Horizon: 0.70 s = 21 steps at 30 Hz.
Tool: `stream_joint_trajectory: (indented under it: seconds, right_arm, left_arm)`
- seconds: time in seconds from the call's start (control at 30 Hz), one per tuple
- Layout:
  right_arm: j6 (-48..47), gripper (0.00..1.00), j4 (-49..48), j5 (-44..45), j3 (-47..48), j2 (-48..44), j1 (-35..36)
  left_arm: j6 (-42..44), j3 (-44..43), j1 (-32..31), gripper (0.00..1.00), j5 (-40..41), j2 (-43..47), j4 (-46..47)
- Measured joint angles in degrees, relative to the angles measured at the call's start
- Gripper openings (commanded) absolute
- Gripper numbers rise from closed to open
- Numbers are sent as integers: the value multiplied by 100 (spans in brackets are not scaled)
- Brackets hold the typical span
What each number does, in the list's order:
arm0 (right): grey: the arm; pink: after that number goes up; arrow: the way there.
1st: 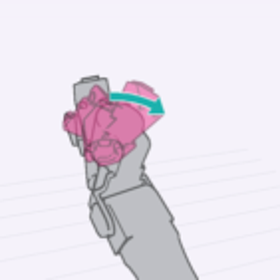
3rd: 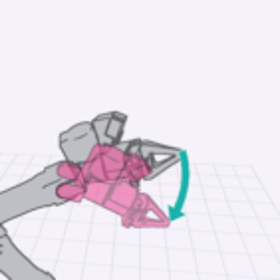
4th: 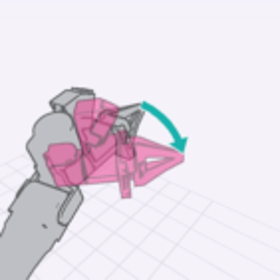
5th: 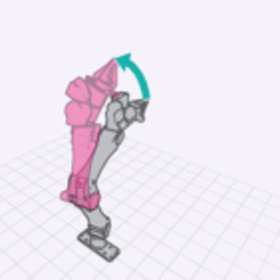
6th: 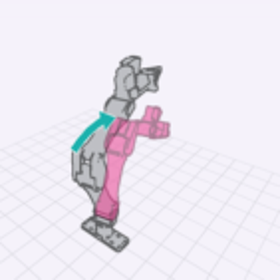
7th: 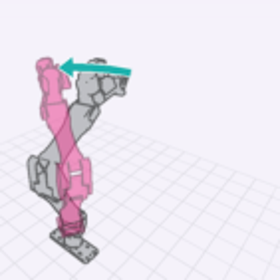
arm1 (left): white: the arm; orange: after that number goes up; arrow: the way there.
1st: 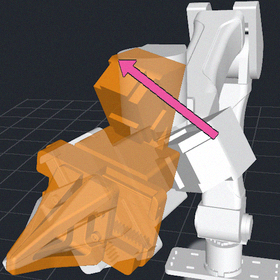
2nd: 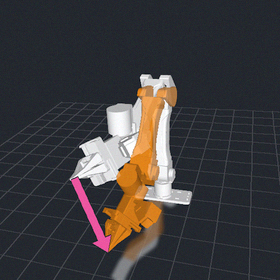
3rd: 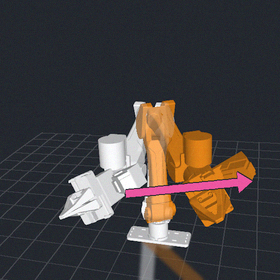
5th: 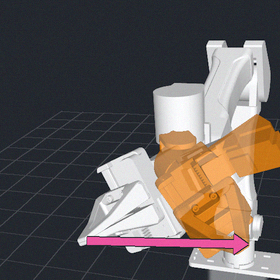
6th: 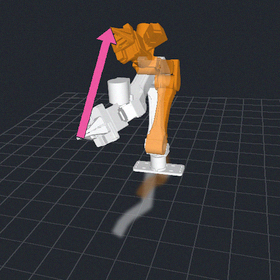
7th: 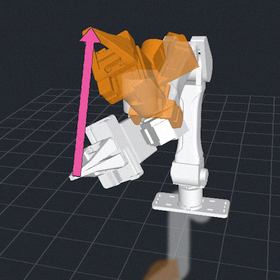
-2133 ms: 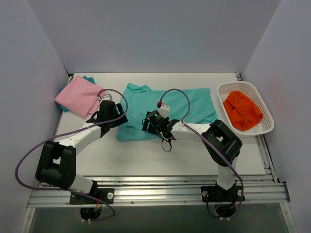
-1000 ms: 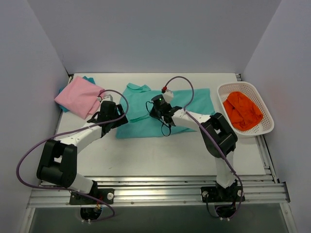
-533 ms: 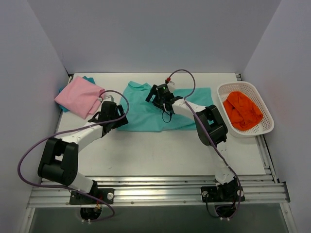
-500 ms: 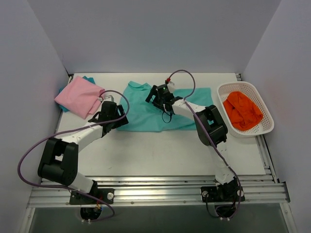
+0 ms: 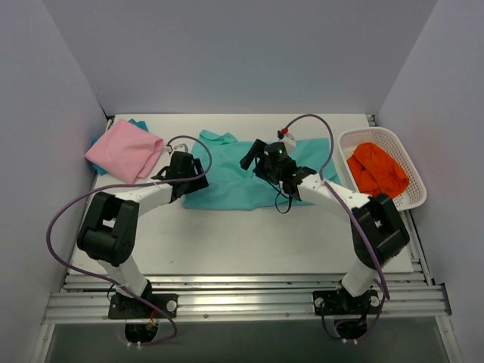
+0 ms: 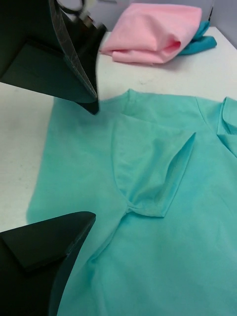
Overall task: Fold and stack the t-shirts
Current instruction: Fold the tshirt
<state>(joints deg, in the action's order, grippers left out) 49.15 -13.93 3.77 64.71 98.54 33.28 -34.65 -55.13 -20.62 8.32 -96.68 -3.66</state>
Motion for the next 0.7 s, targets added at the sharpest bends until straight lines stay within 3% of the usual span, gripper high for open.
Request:
stream_joint_trajectory:
  seconds: [0.2,0.3,0.4,0.43,0.53,0.7]
  right_arm:
    - [-79,88,107,221,-640,-1250,17]
    - [-125,88,184,308,-730,-1598,17]
    - [-140,88,229,374,-789,-1770,17]
    - [-144,88,258,393,-813,-1805,17]
    - [-151,87,297,444,-857,-1836,17]
    - [-153,87,334,472,-898,-1836,20]
  left_arm:
    - [4,-389,-28,74,-68,-796,409]
    - [-4,-501,-81,65,-111,-903,518]
    - [9,-511,-127,52,-127,-970,538]
    - [11,-511,-138,42,-125,-973,533]
    - [33,-511,-146,26,-120,-970,527]
    - [44,-501,-177,15,-17,-839,382]
